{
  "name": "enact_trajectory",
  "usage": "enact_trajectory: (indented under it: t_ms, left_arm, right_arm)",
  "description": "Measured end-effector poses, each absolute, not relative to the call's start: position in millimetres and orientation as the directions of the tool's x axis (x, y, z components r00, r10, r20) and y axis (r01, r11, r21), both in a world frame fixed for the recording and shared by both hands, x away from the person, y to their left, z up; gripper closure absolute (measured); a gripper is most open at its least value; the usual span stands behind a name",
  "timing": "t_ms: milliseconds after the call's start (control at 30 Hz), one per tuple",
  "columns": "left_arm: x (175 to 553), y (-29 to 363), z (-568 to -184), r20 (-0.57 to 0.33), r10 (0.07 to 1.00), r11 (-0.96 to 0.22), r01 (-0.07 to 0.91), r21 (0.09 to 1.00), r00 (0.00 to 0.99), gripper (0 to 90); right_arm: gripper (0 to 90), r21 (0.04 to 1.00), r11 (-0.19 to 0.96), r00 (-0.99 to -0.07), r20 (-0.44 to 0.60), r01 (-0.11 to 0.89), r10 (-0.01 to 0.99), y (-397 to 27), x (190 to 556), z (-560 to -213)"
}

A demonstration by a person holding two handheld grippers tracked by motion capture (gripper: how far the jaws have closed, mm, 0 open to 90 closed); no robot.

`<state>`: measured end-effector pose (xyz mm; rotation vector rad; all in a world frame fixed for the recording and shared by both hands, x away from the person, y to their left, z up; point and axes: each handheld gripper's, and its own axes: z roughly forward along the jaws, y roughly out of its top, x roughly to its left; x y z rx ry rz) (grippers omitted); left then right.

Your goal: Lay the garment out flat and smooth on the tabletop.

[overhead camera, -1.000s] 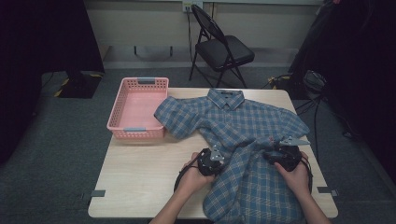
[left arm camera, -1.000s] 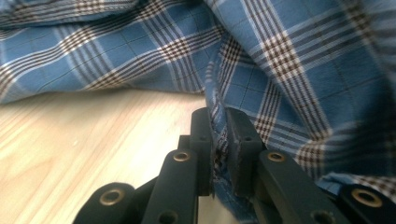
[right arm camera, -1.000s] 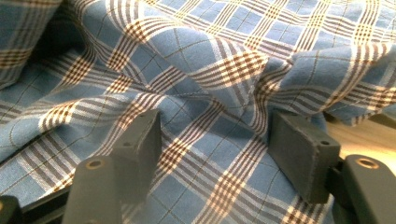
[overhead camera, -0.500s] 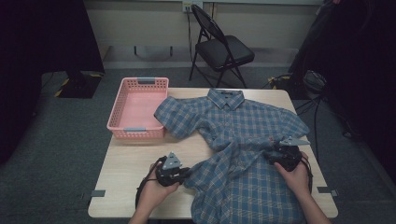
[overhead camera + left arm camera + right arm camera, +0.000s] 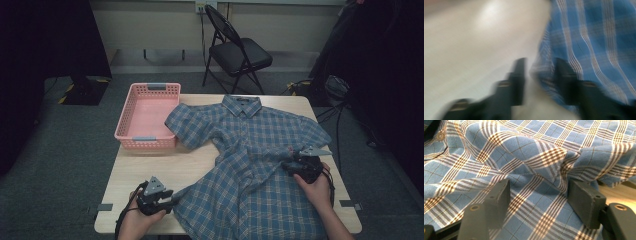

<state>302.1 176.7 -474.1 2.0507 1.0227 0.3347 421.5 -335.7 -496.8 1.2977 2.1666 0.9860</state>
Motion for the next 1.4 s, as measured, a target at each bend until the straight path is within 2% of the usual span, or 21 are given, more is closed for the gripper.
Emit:
enact_trajectory:
  t_ms: [33, 100, 167, 267, 300, 367, 400, 433, 533, 800, 867, 933, 1033, 1133, 1200, 1333, 1367, 1400]
  left_arm:
    - [308, 174, -471, -0.106, 0.768, -0.331, 0.533, 0.779, 0.632, 52.0]
    - [324, 161, -467, -0.104, 0.746, -0.316, 0.486, 0.815, 0.658, 49.4]
    - [341, 141, -468, -0.089, 0.715, -0.349, 0.464, 0.814, 0.693, 46.6]
    - [363, 113, -478, -0.07, 0.68, -0.41, 0.457, 0.789, 0.73, 48.1]
    - [367, 106, -482, -0.063, 0.666, -0.432, 0.453, 0.779, 0.743, 49.4]
    - [369, 98, -487, -0.06, 0.646, -0.47, 0.459, 0.754, 0.761, 64.0]
    - [366, 96, -487, -0.034, 0.639, -0.503, 0.451, 0.737, 0.769, 67.1]
    - [364, 96, -487, -0.018, 0.632, -0.524, 0.444, 0.727, 0.775, 73.9]
    - [352, 108, -484, -0.044, 0.641, -0.517, 0.472, 0.714, 0.767, 83.6]
    - [302, 168, -479, -0.139, 0.693, -0.454, 0.579, 0.677, 0.707, 85.4]
    - [292, 179, -476, -0.187, 0.696, -0.431, 0.612, 0.663, 0.693, 84.3]
    - [291, 183, -470, -0.182, 0.706, -0.422, 0.613, 0.668, 0.684, 78.3]
    - [310, 180, -461, -0.171, 0.758, -0.327, 0.593, 0.736, 0.63, 51.2]
    - [343, 165, -459, -0.183, 0.791, -0.241, 0.573, 0.783, 0.583, 48.5]
    - [368, 144, -465, -0.161, 0.796, -0.24, 0.548, 0.801, 0.583, 46.5]
    - [401, 110, -483, -0.058, 0.812, -0.329, 0.539, 0.775, 0.58, 45.8]
    - [404, 106, -486, -0.025, 0.806, -0.368, 0.534, 0.761, 0.591, 47.2]
    - [406, 102, -489, -0.001, 0.8, -0.403, 0.538, 0.741, 0.6, 53.4]
  right_arm:
    - [34.1, 0.755, 0.31, -0.471, -0.001, 0.578, 0.882, -336, 421, -497]
    - [34.0, 0.754, 0.31, -0.471, -0.001, 0.578, 0.882, -336, 422, -497]
    - [34.0, 0.754, 0.31, -0.472, -0.001, 0.579, 0.882, -336, 422, -497]
    - [33.9, 0.754, 0.311, -0.473, -0.002, 0.578, 0.881, -336, 422, -497]
    - [33.9, 0.755, 0.311, -0.473, -0.002, 0.578, 0.881, -336, 422, -497]
    - [33.9, 0.755, 0.311, -0.473, -0.002, 0.578, 0.881, -336, 422, -497]
    - [33.9, 0.755, 0.311, -0.473, -0.002, 0.578, 0.881, -336, 422, -497]
    - [33.9, 0.755, 0.311, -0.473, -0.001, 0.578, 0.881, -336, 422, -497]
    - [33.9, 0.755, 0.312, -0.473, -0.002, 0.577, 0.881, -336, 422, -497]
    - [33.9, 0.754, 0.312, -0.473, -0.002, 0.578, 0.881, -336, 422, -497]
    - [33.9, 0.754, 0.312, -0.473, -0.003, 0.577, 0.881, -336, 422, -497]
    - [33.9, 0.754, 0.314, -0.473, -0.004, 0.577, 0.881, -336, 422, -497]
    - [33.9, 0.754, 0.314, -0.473, -0.004, 0.577, 0.881, -336, 422, -497]
    - [33.8, 0.754, 0.313, -0.474, -0.002, 0.577, 0.88, -336, 422, -497]
    - [33.8, 0.754, 0.313, -0.474, -0.002, 0.577, 0.88, -336, 422, -497]
    - [33.8, 0.754, 0.313, -0.474, -0.002, 0.577, 0.88, -336, 422, -497]
    - [33.7, 0.754, 0.313, -0.475, -0.002, 0.577, 0.88, -336, 422, -497]
    - [33.8, 0.754, 0.313, -0.474, -0.002, 0.577, 0.88, -336, 422, -497]
